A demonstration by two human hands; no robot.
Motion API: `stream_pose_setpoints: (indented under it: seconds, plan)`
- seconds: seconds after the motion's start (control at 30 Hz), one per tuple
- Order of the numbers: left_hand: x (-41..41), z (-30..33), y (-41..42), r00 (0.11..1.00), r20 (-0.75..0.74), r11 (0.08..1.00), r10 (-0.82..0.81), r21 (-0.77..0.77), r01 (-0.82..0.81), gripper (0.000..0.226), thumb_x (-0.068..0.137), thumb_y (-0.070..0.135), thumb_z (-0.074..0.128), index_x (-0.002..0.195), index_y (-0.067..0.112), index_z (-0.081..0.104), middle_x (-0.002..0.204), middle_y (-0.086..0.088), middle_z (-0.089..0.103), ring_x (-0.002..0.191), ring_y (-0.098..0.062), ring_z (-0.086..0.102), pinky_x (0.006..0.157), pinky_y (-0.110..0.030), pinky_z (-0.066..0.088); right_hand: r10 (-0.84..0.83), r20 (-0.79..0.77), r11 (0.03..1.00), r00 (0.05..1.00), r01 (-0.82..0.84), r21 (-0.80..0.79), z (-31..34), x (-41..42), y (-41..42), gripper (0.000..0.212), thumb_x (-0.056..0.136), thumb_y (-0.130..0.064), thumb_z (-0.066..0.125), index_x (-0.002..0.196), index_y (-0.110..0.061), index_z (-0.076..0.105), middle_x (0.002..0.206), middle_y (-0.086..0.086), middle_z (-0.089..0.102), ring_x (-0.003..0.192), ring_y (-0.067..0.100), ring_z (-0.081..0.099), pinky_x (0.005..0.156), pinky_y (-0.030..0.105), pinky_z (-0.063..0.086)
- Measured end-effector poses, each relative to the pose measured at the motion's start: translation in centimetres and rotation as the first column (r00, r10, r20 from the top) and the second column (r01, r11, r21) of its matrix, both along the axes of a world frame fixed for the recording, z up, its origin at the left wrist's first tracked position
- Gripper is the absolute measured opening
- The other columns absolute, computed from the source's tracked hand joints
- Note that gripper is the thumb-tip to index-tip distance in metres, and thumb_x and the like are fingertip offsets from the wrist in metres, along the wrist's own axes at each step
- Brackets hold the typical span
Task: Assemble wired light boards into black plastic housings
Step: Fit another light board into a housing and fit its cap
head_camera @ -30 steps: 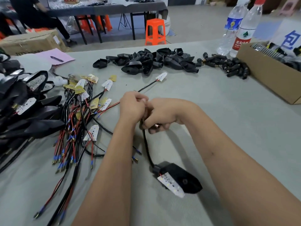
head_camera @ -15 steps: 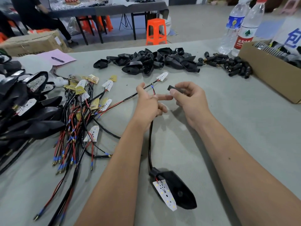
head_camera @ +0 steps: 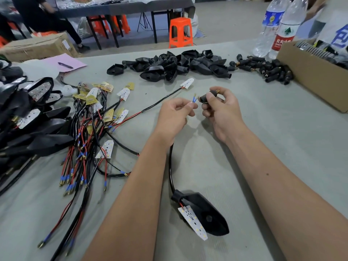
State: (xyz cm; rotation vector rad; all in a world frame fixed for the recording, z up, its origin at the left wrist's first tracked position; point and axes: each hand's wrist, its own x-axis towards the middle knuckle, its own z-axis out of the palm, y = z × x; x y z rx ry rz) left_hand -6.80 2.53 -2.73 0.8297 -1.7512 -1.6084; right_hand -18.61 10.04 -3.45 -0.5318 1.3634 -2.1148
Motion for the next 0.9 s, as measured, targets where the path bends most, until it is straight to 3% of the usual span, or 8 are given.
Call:
stream_pose_setpoints:
  seconds: [0.23, 0.33, 0.43, 0.57, 0.7, 0.9]
  plan:
    - [-0.2, -0.2, 0.2, 0.997, 0.052, 0.998, -0.058, -0.001, 0.058, 0.028, 0.106, 0.015, 0.051, 0.092, 0.008, 0.074, 0.063, 0.005, 0.066, 0.045, -0.006, 0.04, 0.044, -0.013, 0.033, -0.021, -0.024, 1.0, 0.999, 0.02, -0.003, -0.1, 0.0, 0.0, 0.022, 0.102, 0.003, 0.05, 0.119, -0.012, 0.054, 0.087, 0.012, 0.065, 0.059, 0.014, 0.055, 0.051, 0.025, 0.043]
    - [0.2, 0.0, -0.1, 0.998, 0.006, 0.995, -0.066, 0.072, 0.066, 0.027, 0.106, 0.012, 0.049, 0.095, 0.011, 0.074, 0.071, 0.005, 0.071, 0.052, -0.007, 0.048, 0.047, -0.015, 0.035, -0.03, -0.035, 1.0, 0.999, 0.03, 0.001, 0.0, 0.1, 0.1, 0.028, 0.104, 0.002, 0.046, 0.12, -0.018, 0.056, 0.086, 0.01, 0.065, 0.06, 0.014, 0.056, 0.051, 0.025, 0.043]
    - [0.6, 0.1, -0.5, 0.996, -0.051, 0.988, -0.072, 0.133, 0.078, 0.024, 0.104, 0.003, 0.049, 0.102, 0.007, 0.072, 0.083, -0.001, 0.078, 0.061, -0.009, 0.061, 0.057, -0.019, 0.049, -0.008, -0.063, 1.0, 0.998, 0.009, 0.009, 0.1, 0.0, 0.2, 0.031, 0.104, -0.001, 0.043, 0.112, -0.022, 0.064, 0.084, 0.007, 0.062, 0.06, 0.014, 0.055, 0.05, 0.025, 0.041]
    - [0.8, 0.1, -0.5, 0.99, -0.127, 0.974, -0.062, 0.207, 0.088, 0.013, 0.101, -0.002, 0.056, 0.101, 0.002, 0.069, 0.083, -0.009, 0.078, 0.064, -0.013, 0.069, 0.065, -0.02, 0.057, 0.046, -0.234, 0.994, 0.971, -0.022, 0.105, -0.1, 0.3, -0.1, 0.012, 0.097, -0.025, 0.068, 0.088, -0.018, 0.069, 0.07, 0.001, 0.058, 0.059, 0.014, 0.055, 0.049, 0.024, 0.04]
    - [0.7, 0.1, -0.6, 0.984, -0.164, 0.968, -0.064, 0.231, 0.102, 0.01, 0.099, -0.005, 0.059, 0.101, -0.002, 0.068, 0.084, -0.013, 0.077, 0.073, -0.021, 0.074, 0.073, -0.026, 0.063, 0.072, -0.385, 0.984, 0.92, -0.003, 0.176, -0.3, 0.8, -0.3, 0.015, 0.09, -0.02, 0.077, 0.079, -0.018, 0.068, 0.065, 0.003, 0.067, 0.058, 0.015, 0.059, 0.048, 0.019, 0.042]
    - [1.4, 0.4, -1.0, 0.97, -0.212, 0.929, -0.118, 0.322, 0.183, 0.017, 0.104, 0.001, 0.051, 0.107, -0.005, 0.066, 0.095, -0.019, 0.077, 0.083, -0.029, 0.077, 0.071, -0.027, 0.061, 0.064, -0.301, 0.989, 0.952, -0.021, 0.145, -0.2, 0.6, -0.2, 0.013, 0.096, -0.015, 0.069, 0.083, -0.015, 0.067, 0.069, 0.005, 0.061, 0.055, 0.015, 0.056, 0.045, 0.024, 0.039]
